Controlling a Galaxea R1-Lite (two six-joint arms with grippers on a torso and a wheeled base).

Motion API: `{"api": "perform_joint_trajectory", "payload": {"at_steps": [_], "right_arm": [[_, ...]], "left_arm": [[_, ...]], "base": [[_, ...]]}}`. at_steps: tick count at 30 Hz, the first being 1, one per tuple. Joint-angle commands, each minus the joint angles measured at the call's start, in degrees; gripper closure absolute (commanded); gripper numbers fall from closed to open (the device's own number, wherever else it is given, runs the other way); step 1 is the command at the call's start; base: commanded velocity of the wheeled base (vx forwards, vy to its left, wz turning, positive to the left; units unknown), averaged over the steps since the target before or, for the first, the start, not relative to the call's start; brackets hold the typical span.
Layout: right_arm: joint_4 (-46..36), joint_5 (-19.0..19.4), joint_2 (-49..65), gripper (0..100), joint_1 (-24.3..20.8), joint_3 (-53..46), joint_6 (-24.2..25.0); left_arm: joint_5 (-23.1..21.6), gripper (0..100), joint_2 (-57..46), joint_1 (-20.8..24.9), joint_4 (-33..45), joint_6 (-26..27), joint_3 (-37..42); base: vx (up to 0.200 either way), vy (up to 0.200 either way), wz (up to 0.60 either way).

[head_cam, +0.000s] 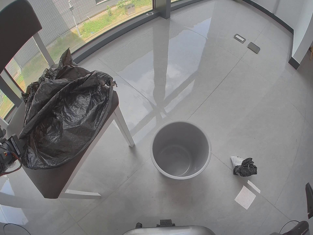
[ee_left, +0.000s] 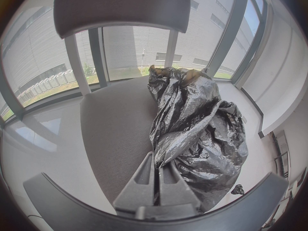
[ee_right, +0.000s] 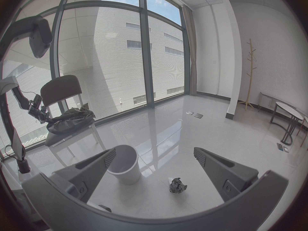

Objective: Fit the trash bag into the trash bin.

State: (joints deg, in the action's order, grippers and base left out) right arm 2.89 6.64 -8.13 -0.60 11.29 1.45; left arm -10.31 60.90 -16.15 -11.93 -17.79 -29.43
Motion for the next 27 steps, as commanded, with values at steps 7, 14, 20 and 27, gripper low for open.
{"api": "perform_joint_trajectory", "payload": {"at_steps": [7,14,20,27], "right_arm": [[0.63,10.32,-28.08,0,-2.48,15.43,-1.54],[5.72,10.49,-41.53,0,-8.98,19.12,-4.09],[11.35,10.14,-46.98,0,-14.17,18.07,-4.18],[17.06,4.61,-54.01,0,-20.76,17.8,-4.35]], "left_arm": [[2.67,100,-3.51,20.9,0.68,4.95,-14.34],[10.4,100,1.23,31.53,0.42,1.53,-23.92],[15.94,100,7.21,39.97,0.42,-3.4,-34.12],[16.55,100,10.55,46.3,-0.02,-10.78,-39.65]], "base": [[0.0,0.0,0.0],[0.0,0.0,0.0],[0.0,0.0,0.0],[0.0,0.0,0.0]]}}
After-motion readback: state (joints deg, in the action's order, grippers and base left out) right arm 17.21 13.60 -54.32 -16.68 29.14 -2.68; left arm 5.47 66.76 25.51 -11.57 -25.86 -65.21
